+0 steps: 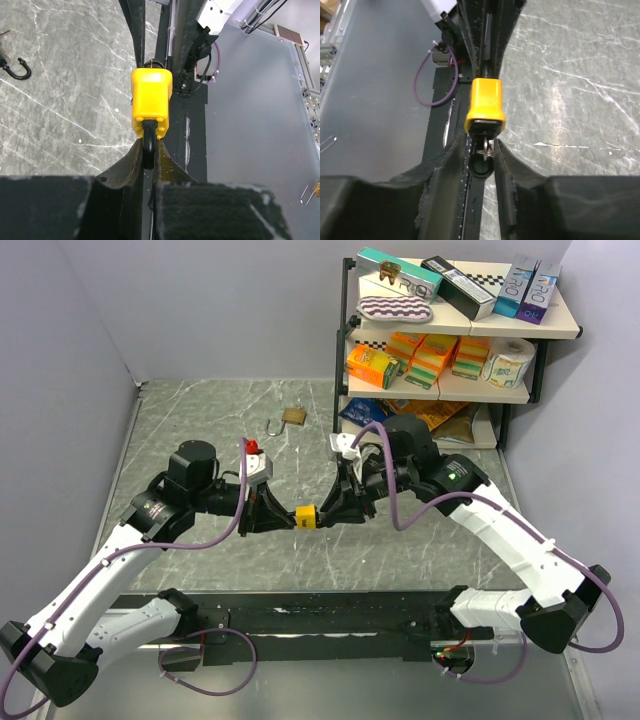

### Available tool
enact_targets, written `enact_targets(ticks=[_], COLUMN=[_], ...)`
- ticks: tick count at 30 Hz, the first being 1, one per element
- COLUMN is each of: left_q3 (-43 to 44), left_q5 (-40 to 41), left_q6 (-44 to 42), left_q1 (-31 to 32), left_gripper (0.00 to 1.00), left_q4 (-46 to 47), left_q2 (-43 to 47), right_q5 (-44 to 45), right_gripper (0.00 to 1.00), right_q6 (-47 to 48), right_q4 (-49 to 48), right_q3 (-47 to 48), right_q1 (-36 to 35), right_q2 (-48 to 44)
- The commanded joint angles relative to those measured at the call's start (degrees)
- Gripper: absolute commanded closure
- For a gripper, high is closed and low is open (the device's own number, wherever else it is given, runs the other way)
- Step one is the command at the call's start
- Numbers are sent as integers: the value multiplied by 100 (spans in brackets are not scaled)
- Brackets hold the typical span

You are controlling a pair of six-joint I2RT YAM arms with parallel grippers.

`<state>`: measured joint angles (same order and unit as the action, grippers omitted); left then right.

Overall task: Lock with the key
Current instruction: Lock the lock, then place the key at the center of the board.

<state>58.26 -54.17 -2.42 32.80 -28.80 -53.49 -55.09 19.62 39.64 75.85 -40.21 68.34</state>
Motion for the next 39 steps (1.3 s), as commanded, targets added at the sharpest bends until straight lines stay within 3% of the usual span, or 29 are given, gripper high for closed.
enact_targets(ticks=[1,4,5,6,7,12,24,29,35,39], left_q3=[300,265,239,247,239,230,212,124,186,63], left_q5=[-287,-261,-269,-252,-243,-173,-50,179,284,451], left_q6=[-119,-75,-75,-101,-101,-381,-646,-568,-400,-251], left_q1=[-10,-10,-10,-10,-10,-10,-10,-10,7,78], left_gripper=[99,99,99,99,99,99,99,99,99,99], left_q4=[260,304,296,287,278,68,-3,172,243,426], left_q2=[85,146,164,164,164,190,15,-64,-451,-513], right_q5=[112,191,200,218,235,236,121,718,2043,2450], right_gripper=[67,79,84,99,100,100,100,100,100,100], right_q6=[200,367,385,420,420,604,1711,2230,3003,3250], right_q4=[26,184,211,246,246,386,1748,1951,1346,810], right_q3=[184,167,167,167,149,79,140,-509,-1546,-2012], right_q1=[-31,-22,-31,-22,-22,258,1760,2867,3993,4670], right_q2=[118,136,110,110,92,-101,-531,-629,-392,38])
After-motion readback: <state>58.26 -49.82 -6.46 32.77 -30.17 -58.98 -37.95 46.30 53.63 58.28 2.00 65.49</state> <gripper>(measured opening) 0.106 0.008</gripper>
